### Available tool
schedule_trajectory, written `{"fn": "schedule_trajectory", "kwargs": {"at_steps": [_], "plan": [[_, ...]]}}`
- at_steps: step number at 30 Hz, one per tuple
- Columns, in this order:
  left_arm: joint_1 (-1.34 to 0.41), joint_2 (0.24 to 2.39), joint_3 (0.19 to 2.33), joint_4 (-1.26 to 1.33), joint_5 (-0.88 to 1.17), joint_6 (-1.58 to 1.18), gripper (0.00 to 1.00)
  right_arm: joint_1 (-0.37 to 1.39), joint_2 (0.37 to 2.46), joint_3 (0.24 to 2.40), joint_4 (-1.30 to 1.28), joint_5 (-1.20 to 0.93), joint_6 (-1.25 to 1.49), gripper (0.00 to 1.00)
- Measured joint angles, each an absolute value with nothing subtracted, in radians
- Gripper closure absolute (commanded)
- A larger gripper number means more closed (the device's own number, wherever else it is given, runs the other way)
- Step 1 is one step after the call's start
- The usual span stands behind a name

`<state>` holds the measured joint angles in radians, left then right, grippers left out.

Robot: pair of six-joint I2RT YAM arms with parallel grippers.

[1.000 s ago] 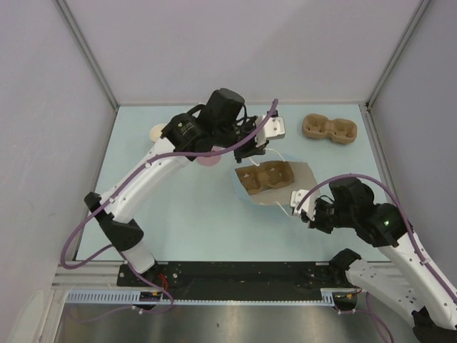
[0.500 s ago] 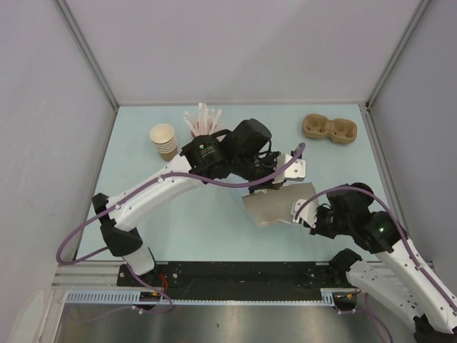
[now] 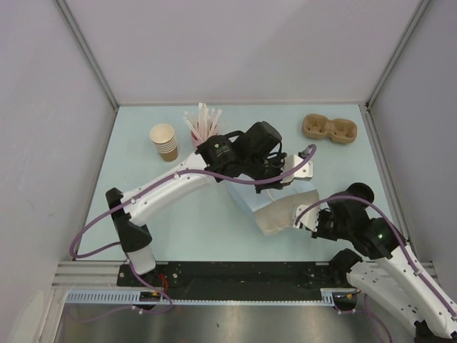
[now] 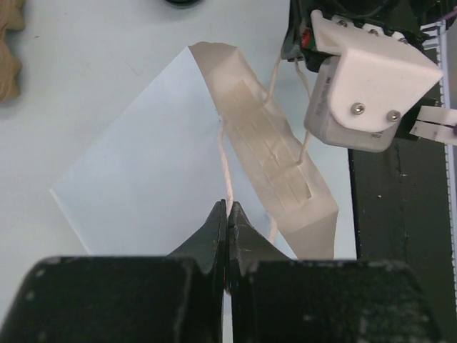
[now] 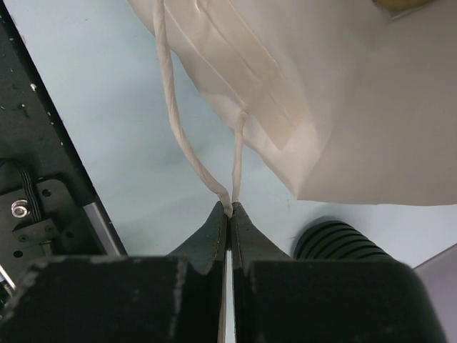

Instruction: Pack the takeout coffee

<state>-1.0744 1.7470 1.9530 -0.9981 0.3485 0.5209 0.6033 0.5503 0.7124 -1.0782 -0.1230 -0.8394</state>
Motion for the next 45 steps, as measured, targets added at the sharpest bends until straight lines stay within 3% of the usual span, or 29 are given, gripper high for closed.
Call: {"fn": "schedule_trajectory", "kwargs": {"at_steps": [7, 14, 21, 27, 45], "plan": [[-1.063, 1.746, 1.997, -0.966, 0.237, 0.514, 1.00, 0.603, 0.551, 0.759, -1.074, -0.118, -0.826, 1.00], [-0.941, 1.719, 2.061, -0.906, 0.176, 0.479, 1.00, 0.606, 0.644, 1.070, -0.939, -0.120, -0.730, 1.00], [-0.892, 1.681, 1.903, -0.842, 0.151, 0.470, 1.00, 0.606, 0.733, 1.242, -0.792, -0.184, -0.591, 1.00], [-0.897, 1.680, 1.792, -0.833, 0.138, 0.470, 1.00, 0.605, 0.814, 1.287, -0.723, -0.191, -0.530, 1.00], [-0.897, 1.659, 1.796, -0.787, 0.093, 0.437, 1.00, 0.574, 0.829, 1.304, -0.717, -0.236, -0.476, 1.00]]}}
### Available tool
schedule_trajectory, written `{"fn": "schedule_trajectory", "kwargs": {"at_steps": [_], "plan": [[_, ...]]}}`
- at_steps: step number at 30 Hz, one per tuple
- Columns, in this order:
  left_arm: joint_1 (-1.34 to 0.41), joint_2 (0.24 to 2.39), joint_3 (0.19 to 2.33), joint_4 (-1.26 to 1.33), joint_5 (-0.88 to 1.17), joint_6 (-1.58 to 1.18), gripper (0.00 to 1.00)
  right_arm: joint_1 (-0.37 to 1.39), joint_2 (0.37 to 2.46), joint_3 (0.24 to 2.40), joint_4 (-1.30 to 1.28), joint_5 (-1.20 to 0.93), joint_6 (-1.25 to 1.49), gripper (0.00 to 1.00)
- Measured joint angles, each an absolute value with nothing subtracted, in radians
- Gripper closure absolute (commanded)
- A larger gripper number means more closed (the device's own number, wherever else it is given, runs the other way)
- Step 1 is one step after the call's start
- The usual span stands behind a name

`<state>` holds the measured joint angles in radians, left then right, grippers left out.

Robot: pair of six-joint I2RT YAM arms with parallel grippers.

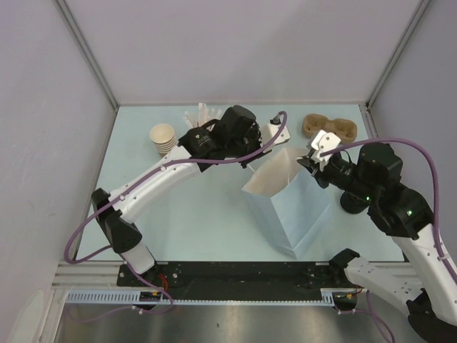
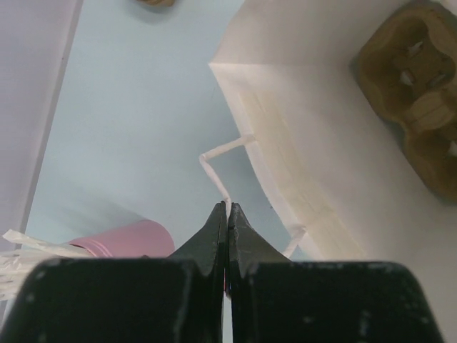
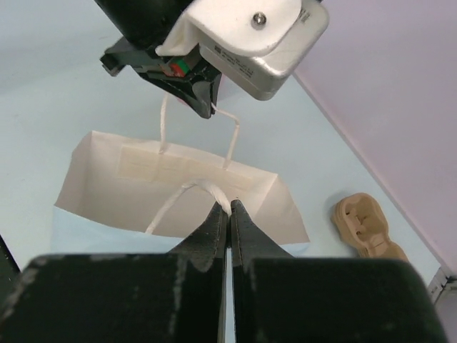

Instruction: Pack the takeout coffee

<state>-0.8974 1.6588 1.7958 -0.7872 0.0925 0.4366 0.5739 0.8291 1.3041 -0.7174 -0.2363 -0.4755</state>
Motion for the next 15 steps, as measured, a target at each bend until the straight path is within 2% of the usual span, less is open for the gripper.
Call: {"fn": "schedule_trajectory", "kwargs": {"at_steps": [4, 10, 15], "plan": [[-0.897, 1.659, 1.834, -0.801, 0.076, 0.434, 1.00, 0.566, 0.844, 1.304, -0.705, -0.223, -0.473, 1.00], [-0.897, 1.651, 2.029, -0.813, 0.081, 0.430, 1.00, 0.561, 0.839, 1.402, -0.701, -0.218, -0.464, 1.00], [-0.897, 1.605, 2.040, -0.792, 0.082, 0.426, 1.00, 0.561, 0.830, 1.427, -0.677, -0.226, -0.461, 1.00]]}}
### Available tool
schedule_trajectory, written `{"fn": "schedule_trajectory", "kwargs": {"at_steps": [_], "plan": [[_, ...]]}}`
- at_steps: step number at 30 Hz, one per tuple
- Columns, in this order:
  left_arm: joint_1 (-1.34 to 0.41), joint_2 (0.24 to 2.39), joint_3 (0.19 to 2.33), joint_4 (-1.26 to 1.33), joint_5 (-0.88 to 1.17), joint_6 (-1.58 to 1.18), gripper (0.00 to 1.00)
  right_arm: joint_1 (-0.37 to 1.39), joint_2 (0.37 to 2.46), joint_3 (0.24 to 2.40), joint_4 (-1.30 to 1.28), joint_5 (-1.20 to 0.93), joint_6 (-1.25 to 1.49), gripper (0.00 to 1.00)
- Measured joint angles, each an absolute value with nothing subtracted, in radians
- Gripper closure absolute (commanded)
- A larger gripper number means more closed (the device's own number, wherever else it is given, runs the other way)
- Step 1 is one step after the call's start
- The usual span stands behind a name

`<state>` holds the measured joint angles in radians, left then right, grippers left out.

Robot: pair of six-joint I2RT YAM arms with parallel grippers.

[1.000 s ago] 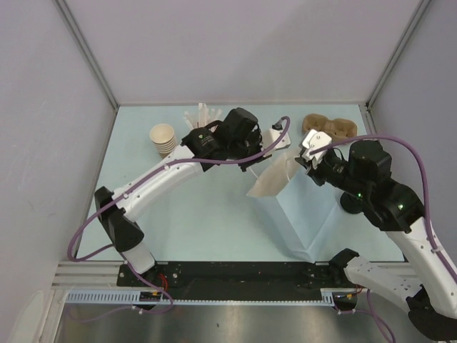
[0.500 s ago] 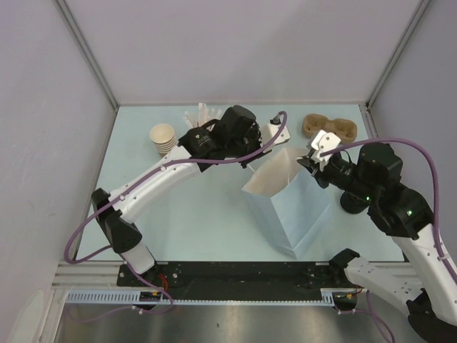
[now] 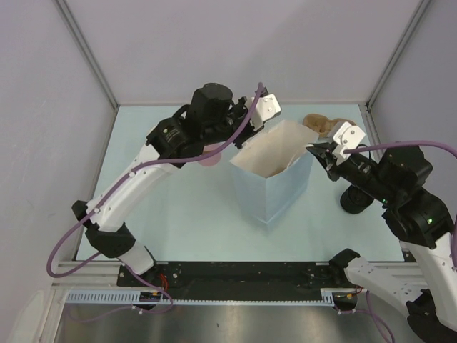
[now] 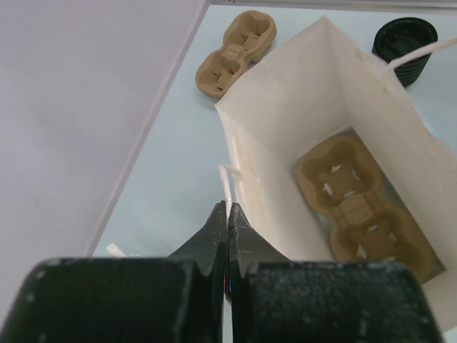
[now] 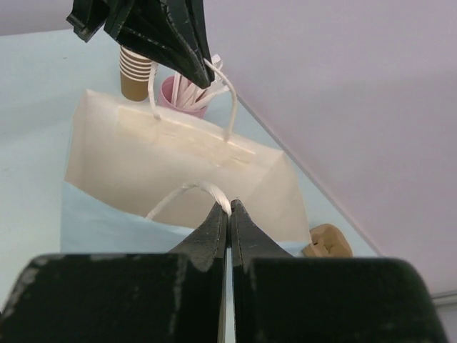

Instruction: Pack the takeout coffee

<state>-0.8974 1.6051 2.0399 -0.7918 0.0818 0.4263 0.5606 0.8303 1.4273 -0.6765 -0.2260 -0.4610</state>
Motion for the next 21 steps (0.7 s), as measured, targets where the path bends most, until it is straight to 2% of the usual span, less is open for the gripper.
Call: {"fn": "schedule_trajectory", "kwargs": {"at_steps": [8, 14, 17, 21], "plan": [[-0.885, 1.589, 1.885, -0.760, 0.082, 0.426, 1.00, 0.560, 0.846, 1.391, -0.667, -0.226, -0.450, 1.00], [-0.845, 1.595, 1.677, -0.764, 0.077, 0.426, 1.00, 0.556, 0.881, 1.211, -0.686, -0.226, -0.476, 1.00], [-0.837, 1.599, 1.700, -0.781, 0.078, 0.426, 1.00, 0.554, 0.873, 1.182, -0.691, -0.225, -0.480, 1.00], [-0.838, 1.600, 1.848, -0.802, 0.078, 0.426, 1.00, 0.554, 0.833, 1.246, -0.677, -0.217, -0.483, 1.00]]}}
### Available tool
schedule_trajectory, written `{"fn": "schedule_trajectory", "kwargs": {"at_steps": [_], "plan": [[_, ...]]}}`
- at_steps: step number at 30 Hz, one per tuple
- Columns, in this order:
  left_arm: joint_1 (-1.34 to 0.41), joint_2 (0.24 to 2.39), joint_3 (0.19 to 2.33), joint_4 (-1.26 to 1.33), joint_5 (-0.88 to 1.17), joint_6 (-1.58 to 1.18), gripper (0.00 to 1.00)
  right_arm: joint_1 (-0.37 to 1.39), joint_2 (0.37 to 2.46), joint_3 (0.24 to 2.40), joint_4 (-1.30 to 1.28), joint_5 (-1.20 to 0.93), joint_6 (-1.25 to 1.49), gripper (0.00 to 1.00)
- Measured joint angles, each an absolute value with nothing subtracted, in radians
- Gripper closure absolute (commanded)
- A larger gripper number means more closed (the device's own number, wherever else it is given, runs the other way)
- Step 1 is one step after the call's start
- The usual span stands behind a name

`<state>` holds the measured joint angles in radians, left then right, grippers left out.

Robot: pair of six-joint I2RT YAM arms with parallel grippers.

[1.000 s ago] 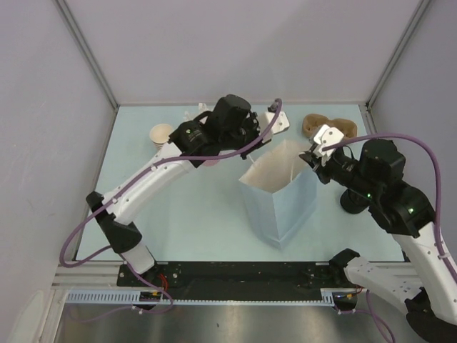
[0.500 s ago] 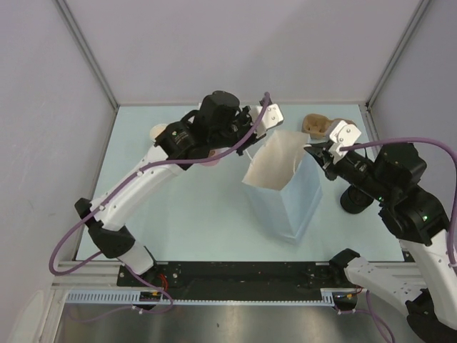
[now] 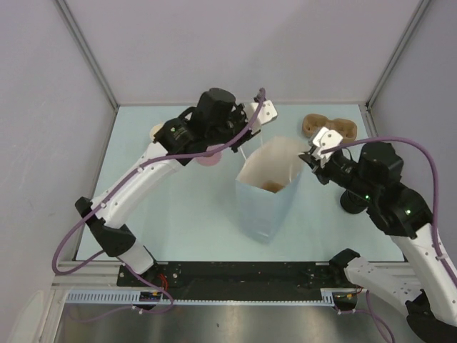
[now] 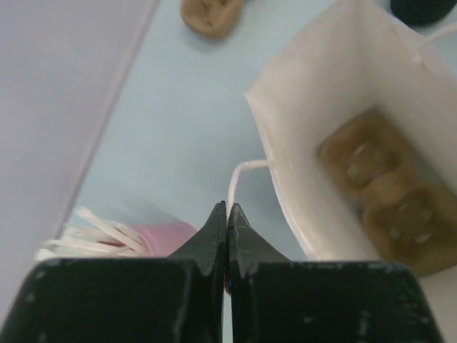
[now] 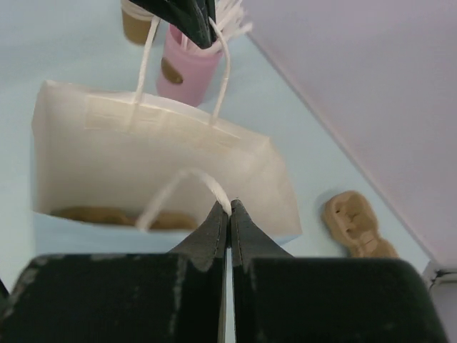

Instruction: Pack the takeout coffee

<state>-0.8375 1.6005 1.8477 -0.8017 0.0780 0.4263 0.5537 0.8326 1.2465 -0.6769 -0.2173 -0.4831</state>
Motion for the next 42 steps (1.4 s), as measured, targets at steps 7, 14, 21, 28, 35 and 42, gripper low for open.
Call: {"fn": "schedule_trajectory", "kwargs": {"at_steps": [7, 14, 21, 28, 35, 42], "plan": [[-0.838, 1.570, 2.034, -0.781, 0.077, 0.427, 1.00, 0.554, 0.823, 1.404, -0.659, -0.216, -0.482, 1.00], [-0.838, 1.547, 1.930, -0.770, 0.080, 0.428, 1.00, 0.554, 0.827, 1.346, -0.683, -0.238, -0.499, 1.00], [-0.838, 1.588, 1.821, -0.779, 0.080, 0.430, 1.00, 0.552, 0.828, 1.188, -0.764, -0.237, -0.535, 1.00], [-0.838, 1.611, 1.928, -0.790, 0.054, 0.447, 1.00, 0.551, 0.759, 1.184, -0.754, -0.238, -0.550, 1.00], [-0.838, 1.642, 2.037, -0.790, 0.030, 0.465, 1.00, 0.551, 0.710, 1.184, -0.854, -0.327, -0.612, 1.00], [-0.843, 1.670, 2.081, -0.805, 0.067, 0.473, 1.00, 0.558, 0.632, 1.052, -0.976, -0.419, -0.715, 1.00]]}}
